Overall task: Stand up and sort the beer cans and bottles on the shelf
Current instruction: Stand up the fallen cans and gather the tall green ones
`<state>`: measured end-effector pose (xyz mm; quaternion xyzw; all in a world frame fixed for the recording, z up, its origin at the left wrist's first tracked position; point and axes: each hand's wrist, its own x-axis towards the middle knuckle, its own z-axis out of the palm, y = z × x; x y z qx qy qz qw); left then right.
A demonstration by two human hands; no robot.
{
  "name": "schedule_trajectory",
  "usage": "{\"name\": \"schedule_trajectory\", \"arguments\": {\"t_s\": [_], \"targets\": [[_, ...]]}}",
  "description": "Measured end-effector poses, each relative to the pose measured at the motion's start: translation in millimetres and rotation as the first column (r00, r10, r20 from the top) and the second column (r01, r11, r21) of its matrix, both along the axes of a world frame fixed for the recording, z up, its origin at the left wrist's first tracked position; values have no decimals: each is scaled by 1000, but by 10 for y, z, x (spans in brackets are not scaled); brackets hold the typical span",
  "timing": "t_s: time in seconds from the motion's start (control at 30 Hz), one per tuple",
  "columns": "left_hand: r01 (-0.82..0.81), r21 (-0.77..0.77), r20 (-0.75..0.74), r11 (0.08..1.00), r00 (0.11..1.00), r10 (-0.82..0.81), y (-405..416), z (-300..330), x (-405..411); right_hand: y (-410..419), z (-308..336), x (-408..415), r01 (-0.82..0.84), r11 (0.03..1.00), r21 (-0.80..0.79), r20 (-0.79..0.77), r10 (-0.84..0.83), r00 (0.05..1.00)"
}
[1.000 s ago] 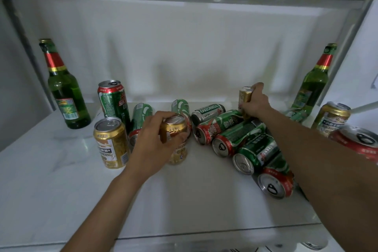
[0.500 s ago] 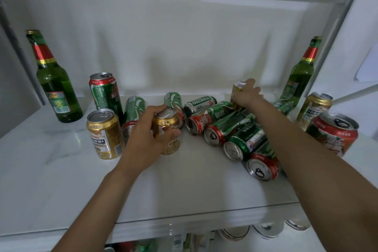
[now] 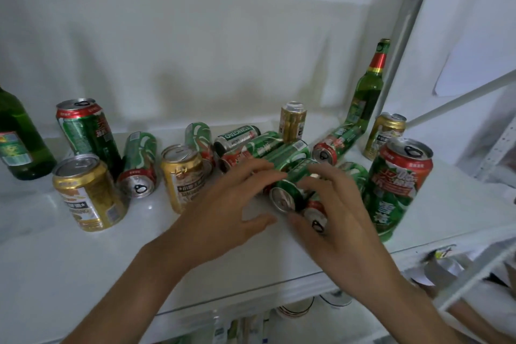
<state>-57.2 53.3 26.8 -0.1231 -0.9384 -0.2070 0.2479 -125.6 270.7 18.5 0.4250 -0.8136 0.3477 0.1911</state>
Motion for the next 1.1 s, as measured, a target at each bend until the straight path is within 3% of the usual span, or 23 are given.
{"name": "schedule_trajectory", "arguments": {"t_s": [0.1, 0.27, 0.4, 0.57, 0.8, 0.93, 1.1], "targets": [[-5, -184, 137, 983, 990, 30, -10, -23, -265, 144, -146, -39, 26, 993, 117, -47, -21, 999], [25, -490, 202, 871, 976, 86, -38, 2, -568, 302, -183, -242, 9, 913, 407, -91, 31, 995], [33, -553, 129, 833, 991, 46, -5, 30, -640, 328, -155, -316, 64, 836, 544, -182, 43, 982], [43, -721, 25, 691, 999, -37, -19, 54, -718, 292, -124, -348, 150, 801, 580, -313, 49, 948], [1, -737, -43, 676, 998, -48, -41, 32, -708, 336, -83, -376, 132, 785, 605, -308, 77, 948], [36, -718, 23, 695, 999, -27, -59, 103, -600, 359, -48, -298, 108, 800, 590, -301, 94, 949], [92, -621, 76, 779, 995, -57, -140, 212, -128, 387, 80, -91, -20, 865, 501, -253, 169, 953]]}}
